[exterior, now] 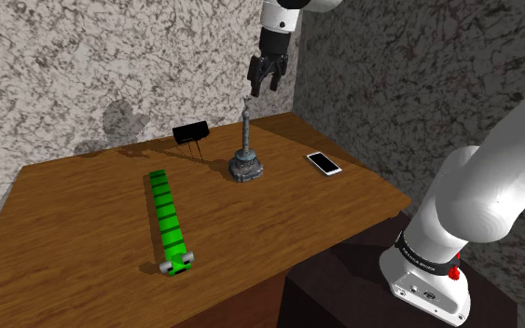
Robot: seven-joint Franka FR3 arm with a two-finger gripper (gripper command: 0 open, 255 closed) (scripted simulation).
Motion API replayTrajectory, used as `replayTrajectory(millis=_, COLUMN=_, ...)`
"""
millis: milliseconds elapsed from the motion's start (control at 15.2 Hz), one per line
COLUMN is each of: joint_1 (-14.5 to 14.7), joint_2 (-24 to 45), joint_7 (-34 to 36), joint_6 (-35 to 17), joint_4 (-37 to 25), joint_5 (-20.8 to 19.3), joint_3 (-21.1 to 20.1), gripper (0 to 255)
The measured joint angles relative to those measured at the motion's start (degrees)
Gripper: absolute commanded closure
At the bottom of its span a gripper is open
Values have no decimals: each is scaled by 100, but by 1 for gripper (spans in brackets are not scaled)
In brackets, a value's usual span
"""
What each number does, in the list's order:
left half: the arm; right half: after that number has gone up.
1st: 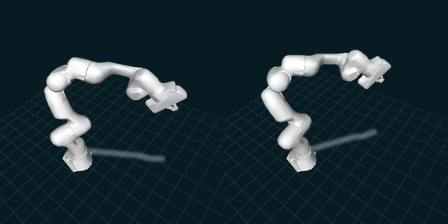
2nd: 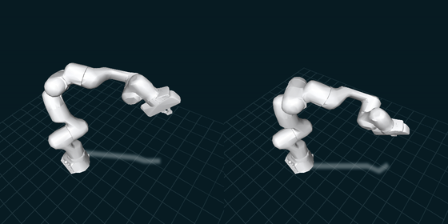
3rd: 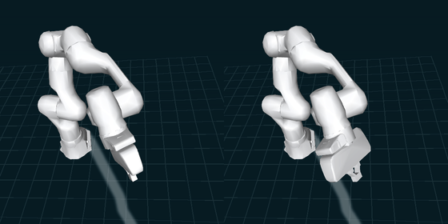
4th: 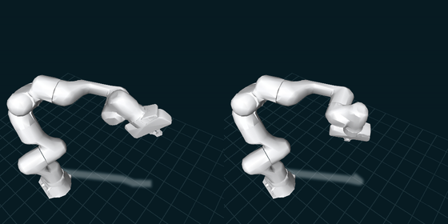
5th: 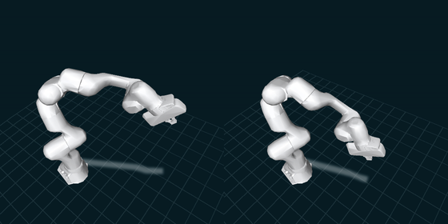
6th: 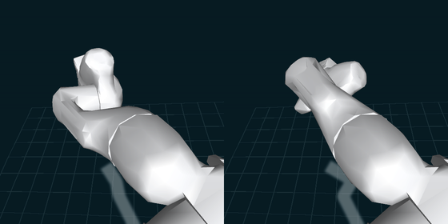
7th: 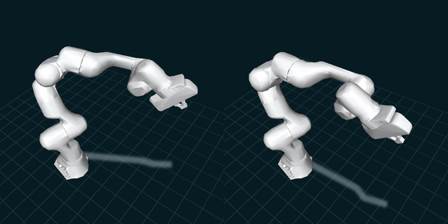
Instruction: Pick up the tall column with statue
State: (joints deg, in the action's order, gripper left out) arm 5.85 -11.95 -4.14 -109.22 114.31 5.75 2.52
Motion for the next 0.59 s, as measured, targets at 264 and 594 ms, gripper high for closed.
replayTrajectory(millis=264, joint_1=71, joint_2=767, joint_7=-147, joint_6=-18, joint_4=-749, joint_5=112, joint_3=-28, gripper=0)
replayTrajectory(millis=594, joint_1=78, joint_2=981, joint_7=-228, joint_6=-323, joint_4=-655, joint_5=151, joint_3=-30, gripper=0)
